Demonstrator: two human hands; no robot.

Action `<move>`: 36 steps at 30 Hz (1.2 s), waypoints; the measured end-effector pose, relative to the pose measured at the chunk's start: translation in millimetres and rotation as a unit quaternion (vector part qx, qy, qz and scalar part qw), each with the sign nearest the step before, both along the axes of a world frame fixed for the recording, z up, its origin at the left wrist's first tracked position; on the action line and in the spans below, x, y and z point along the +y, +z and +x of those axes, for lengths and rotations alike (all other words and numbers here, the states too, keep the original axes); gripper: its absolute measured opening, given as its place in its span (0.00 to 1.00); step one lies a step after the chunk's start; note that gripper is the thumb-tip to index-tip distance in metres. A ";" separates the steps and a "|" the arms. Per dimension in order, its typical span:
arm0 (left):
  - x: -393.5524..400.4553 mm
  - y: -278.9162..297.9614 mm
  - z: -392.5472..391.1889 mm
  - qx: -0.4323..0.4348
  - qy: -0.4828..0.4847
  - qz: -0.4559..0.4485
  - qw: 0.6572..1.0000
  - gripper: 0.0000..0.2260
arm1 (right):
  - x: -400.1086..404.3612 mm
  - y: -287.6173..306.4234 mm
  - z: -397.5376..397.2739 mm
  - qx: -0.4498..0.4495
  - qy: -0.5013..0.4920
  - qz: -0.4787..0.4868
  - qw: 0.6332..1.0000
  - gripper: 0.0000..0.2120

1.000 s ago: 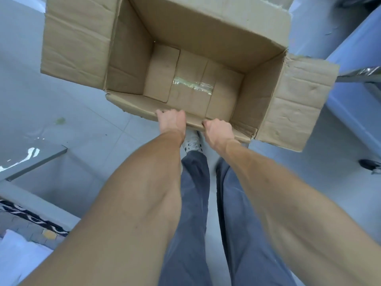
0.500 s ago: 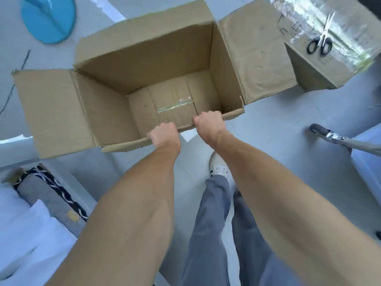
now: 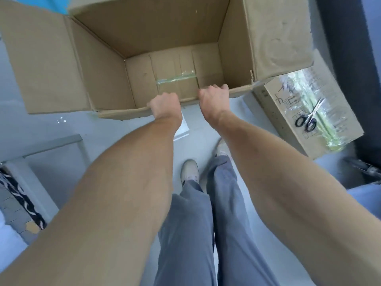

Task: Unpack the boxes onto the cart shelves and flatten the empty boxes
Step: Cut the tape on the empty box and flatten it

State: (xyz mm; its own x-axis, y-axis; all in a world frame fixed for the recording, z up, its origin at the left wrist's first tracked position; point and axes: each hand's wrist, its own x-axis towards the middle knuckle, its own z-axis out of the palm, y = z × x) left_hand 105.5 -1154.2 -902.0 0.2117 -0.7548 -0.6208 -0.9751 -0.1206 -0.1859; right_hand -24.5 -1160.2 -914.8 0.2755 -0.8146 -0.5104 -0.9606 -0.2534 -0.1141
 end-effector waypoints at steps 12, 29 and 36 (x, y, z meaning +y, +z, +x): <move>-121.4 -41.1 -1.6 0.059 0.003 0.027 0.998 0.11 | -135.5 -38.8 -2.3 0.061 0.009 0.038 0.997 0.12; -161.5 -45.2 -110.6 0.106 0.009 -0.020 0.994 0.18 | -128.6 -40.6 -114.2 -0.051 -0.183 -0.034 0.981 0.14; -173.5 -8.9 -259.1 0.179 -0.175 -0.095 0.963 0.23 | -86.6 -11.3 -235.9 0.014 -0.423 -0.017 0.906 0.20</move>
